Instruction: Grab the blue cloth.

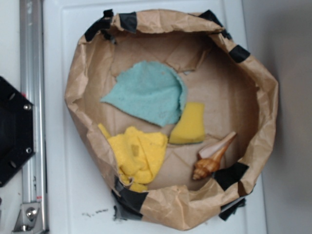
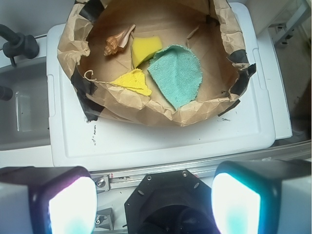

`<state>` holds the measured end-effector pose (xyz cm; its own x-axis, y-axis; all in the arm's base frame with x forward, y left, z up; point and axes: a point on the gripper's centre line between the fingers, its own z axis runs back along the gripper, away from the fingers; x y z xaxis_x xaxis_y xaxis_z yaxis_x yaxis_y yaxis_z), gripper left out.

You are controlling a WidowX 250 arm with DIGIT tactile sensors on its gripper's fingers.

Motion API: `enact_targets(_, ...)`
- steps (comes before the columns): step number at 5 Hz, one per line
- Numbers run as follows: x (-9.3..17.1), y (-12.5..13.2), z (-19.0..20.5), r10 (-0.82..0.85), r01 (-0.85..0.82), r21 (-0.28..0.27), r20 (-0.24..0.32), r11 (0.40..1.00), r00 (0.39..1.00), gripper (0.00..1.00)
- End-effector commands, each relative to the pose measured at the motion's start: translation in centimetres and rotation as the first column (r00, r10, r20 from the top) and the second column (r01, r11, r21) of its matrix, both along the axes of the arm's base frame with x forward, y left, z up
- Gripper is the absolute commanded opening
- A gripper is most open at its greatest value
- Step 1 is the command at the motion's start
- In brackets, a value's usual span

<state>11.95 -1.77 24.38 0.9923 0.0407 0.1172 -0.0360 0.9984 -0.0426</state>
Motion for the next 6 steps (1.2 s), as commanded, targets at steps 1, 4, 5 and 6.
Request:
enact_targets(1, 0.0, 0.0, 0.0, 0.0, 0.0, 0.0, 0.0, 1.0, 1.0, 1.0)
enact_targets(4, 13.4, 4.9, -9.1, -0.22, 0.218, 0.089, 0.01, 0.972, 0.975, 1.0)
enact_targets(5, 15.4, 3.8, -12.8, -0.337, 0.337, 0.062, -0.011, 0.94, 0.942, 1.0)
enact_targets(6, 15.4, 3.8, -12.8, -0.337, 0.337, 0.062, -0.011, 0.94, 0.942, 1.0)
